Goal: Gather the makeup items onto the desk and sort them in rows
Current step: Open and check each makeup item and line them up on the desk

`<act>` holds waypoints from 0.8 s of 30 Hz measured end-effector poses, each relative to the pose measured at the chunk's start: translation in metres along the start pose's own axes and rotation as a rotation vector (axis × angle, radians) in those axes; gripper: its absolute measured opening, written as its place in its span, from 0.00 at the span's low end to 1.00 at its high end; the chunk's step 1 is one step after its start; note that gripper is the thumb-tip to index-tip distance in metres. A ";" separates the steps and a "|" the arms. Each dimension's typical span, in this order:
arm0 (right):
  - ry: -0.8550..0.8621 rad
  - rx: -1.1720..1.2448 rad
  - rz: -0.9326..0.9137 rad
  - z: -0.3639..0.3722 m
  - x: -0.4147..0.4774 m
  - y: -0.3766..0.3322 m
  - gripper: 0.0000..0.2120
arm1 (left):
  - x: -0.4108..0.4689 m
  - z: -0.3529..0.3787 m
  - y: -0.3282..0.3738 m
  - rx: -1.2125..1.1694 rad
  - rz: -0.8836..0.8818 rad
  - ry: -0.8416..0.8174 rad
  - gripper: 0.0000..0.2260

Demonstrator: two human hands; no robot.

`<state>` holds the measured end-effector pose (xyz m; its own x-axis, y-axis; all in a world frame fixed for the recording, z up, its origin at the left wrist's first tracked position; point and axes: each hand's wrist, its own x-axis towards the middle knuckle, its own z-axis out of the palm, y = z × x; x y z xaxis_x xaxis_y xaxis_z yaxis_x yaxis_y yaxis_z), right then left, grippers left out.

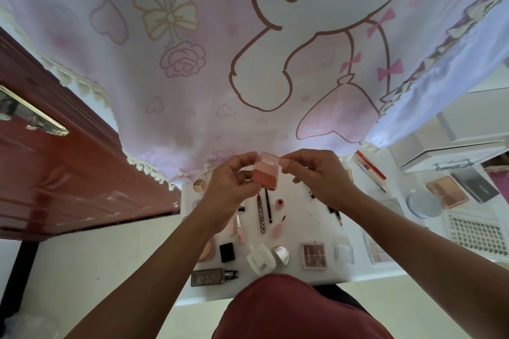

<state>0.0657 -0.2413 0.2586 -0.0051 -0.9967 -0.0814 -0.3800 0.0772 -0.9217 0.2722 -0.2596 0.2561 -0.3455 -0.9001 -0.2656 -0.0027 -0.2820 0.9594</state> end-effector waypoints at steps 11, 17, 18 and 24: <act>0.094 0.202 0.155 -0.017 0.006 0.028 0.07 | 0.003 0.017 -0.034 0.292 -0.028 0.079 0.15; 0.050 0.186 0.277 -0.031 0.023 0.060 0.05 | 0.020 0.035 -0.056 0.261 -0.093 0.079 0.14; 0.059 0.159 0.277 -0.031 0.025 0.064 0.04 | 0.019 0.036 -0.058 0.265 -0.103 0.080 0.14; 0.021 -0.164 0.307 -0.028 0.068 0.117 0.06 | 0.034 0.034 -0.087 0.503 -0.211 0.170 0.10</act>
<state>-0.0049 -0.3007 0.1556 -0.1607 -0.9282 -0.3356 -0.5015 0.3696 -0.7822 0.2291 -0.2545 0.1666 -0.1331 -0.8940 -0.4278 -0.5158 -0.3061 0.8002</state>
